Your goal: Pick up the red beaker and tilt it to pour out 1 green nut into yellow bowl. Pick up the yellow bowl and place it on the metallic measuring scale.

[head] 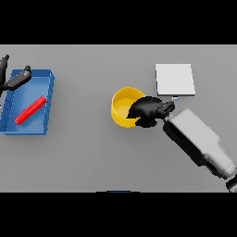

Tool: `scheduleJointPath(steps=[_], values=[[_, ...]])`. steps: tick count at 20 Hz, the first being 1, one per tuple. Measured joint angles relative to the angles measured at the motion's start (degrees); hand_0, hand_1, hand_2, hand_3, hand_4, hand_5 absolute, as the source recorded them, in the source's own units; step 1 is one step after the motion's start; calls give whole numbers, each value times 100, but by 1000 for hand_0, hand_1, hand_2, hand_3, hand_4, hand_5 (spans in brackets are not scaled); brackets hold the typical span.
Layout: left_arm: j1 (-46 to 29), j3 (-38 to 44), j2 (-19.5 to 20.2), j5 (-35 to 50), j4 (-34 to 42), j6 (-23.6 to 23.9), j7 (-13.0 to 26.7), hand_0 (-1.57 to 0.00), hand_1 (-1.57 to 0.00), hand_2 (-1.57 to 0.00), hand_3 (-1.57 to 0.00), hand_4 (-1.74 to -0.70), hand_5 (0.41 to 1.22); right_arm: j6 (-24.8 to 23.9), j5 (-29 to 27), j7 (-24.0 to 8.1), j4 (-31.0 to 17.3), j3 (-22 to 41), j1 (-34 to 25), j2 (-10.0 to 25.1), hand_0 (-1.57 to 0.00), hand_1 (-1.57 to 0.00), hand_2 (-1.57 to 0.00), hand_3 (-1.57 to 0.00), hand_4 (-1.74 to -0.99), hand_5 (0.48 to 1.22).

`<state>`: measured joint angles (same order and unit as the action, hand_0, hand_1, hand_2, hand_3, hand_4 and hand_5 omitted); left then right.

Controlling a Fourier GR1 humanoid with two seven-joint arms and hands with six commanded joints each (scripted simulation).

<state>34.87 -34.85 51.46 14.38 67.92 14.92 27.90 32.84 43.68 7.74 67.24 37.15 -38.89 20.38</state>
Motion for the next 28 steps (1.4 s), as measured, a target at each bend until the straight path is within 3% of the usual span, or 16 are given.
scheduleJointPath(steps=[2, 5, 11, 14, 15, 18, 26, 28], values=[[44, -3, 11, -6, 49, 6, 56, 1, 1, 1, 1, -801, 724, 56, -106, -2, 147, -66, -13, 62, -1534, -1531, -1490, -1192, -1729, 1212], [47, -46, -16, -48, 111, 72, 135, 1, 1, 1, 1, -798, 721, 273, -263, -112, 551, -205, -70, 267, -1552, -1551, -1506, -1377, -1731, 1216], [86, -1, -41, -3, 16, 19, 80, 1, 1, 1, 1, -806, 723, 609, -459, -624, 1139, -571, -285, 614, -1566, -1566, -1554, -1262, -1721, 1219], [69, -11, -1, -9, 59, 8, 105, 1, 1, 1, 1, -799, 723, 670, -523, -751, 1153, -623, -316, 601, -1568, -1568, -1562, -1243, -1719, 1220], [107, -26, 14, -61, 11, -2, 102, 1, 1, 1, 1, -800, 723, 635, -503, -661, 1208, -627, -371, 678, -1569, -1569, -1564, -1238, -1719, 1220], [52, 7, 31, -18, 89, 22, 26, 1, 1, 1, 1, -811, 741, 457, -418, -442, 936, -732, -628, 908, -1570, -1570, -1567, -1325, -1720, 1221], [-28, -41, 189, -32, 449, 116, 460, 1, 1, 1, 1, -824, 759, -64, -346, -296, -236, -1144, -889, 1245, -1571, -1571, -1570, -1205, -1720, 1221], [-26, -50, 176, -26, 508, 154, 533, 1, 1, 1, 1, -833, 769, -248, -301, -431, -596, -1209, -995, 1199, -1571, -1571, -1571, -1181, -1720, 1221]])
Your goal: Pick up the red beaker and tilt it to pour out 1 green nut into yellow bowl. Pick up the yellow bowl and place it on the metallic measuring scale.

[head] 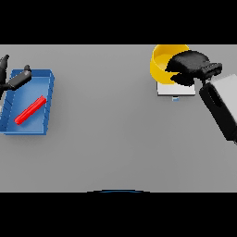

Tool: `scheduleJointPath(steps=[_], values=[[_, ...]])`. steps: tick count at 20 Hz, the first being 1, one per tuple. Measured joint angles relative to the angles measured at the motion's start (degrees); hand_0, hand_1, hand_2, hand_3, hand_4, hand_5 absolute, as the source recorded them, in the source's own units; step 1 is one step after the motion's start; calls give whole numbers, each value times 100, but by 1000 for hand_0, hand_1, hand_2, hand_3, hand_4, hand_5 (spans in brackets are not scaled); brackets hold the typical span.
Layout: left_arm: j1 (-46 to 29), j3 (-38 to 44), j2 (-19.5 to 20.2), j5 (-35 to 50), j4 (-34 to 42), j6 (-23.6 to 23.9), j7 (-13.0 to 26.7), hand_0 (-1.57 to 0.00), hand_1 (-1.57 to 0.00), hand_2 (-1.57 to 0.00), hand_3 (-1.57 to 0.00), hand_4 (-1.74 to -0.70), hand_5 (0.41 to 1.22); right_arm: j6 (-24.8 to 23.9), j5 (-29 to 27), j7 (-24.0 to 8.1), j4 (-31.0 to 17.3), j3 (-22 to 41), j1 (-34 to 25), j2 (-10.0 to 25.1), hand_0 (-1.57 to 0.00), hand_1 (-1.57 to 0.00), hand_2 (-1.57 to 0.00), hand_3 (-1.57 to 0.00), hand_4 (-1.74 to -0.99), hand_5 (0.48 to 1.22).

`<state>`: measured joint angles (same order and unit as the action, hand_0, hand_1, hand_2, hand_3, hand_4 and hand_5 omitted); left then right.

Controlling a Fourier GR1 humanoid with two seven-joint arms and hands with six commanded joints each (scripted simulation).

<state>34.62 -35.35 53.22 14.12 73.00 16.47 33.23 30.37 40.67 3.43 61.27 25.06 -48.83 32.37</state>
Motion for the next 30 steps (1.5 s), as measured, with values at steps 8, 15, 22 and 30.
scheduleJointPath(steps=[8, 15, 22, 30], values=[[-39, 9, 22, -27, -52, 26, 15, 1, 1, 1, 1, -814, 757, -806, 109, 461, -1720, 6, -263, -139, -1571, -1566, -1571, -1360, -1724, 1221], [13, 2, 22, -27, -73, -26, 40, 1, 1, 1, 1, -800, 725, -1324, 171, 603, -2674, 123, -418, -475, -1571, -1491, -1566, -1497, -1727, 1221], [94, -8, -36, -43, -162, -68, 31, 1, 1, 1, 1, -812, 745, -1344, 77, 751, -3283, 104, -683, -550, -1525, -1350, -1348, -907, -1596, 1134], [202, 10, -156, -50, -484, -167, -86, 1, 1, 1, 1, -810, 739, -1226, 59, 947, -3651, 85, -840, -651, -255, -226, -390, -541, -1385, 780]])
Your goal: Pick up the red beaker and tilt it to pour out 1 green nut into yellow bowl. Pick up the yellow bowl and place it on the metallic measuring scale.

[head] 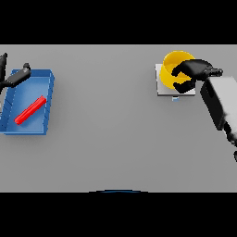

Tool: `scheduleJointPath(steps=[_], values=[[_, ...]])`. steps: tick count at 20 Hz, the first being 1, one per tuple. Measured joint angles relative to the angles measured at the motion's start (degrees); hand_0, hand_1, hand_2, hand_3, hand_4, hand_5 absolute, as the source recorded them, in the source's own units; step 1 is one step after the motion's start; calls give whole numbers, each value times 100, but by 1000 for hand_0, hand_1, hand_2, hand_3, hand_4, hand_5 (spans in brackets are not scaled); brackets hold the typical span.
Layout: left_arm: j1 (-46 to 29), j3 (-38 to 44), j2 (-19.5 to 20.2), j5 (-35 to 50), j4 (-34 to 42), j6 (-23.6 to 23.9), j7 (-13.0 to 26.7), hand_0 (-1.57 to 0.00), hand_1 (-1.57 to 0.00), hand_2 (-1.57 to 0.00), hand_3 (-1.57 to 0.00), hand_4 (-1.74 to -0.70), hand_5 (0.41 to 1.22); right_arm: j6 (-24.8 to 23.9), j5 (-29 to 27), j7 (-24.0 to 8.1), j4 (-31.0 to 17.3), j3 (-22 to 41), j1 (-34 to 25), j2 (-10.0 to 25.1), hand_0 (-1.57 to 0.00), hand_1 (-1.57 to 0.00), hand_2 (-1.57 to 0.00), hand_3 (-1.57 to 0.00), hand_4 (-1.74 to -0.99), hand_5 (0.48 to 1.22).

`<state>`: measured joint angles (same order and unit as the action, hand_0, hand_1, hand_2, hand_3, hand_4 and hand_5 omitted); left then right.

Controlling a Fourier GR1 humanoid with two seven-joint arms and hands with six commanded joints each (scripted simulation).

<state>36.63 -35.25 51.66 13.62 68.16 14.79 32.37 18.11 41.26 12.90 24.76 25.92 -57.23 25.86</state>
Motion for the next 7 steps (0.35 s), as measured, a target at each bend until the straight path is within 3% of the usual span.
scheduleJointPath(steps=[4, 7], values=[[-68, -35, 4, -13, 115, 67, 44, 1, 1, 1, 1, -812, 734, 38, 119, 216, -231, 93, -143, -39, -104, -92, -207, -413, -1336, 741], [44, 9, -37, 10, 42, 62, 85, 1, 1, 1, 1, -821, 734, -4, 171, 178, -359, 119, -155, -86, -53, -47, -115, -348, -1308, 733]])
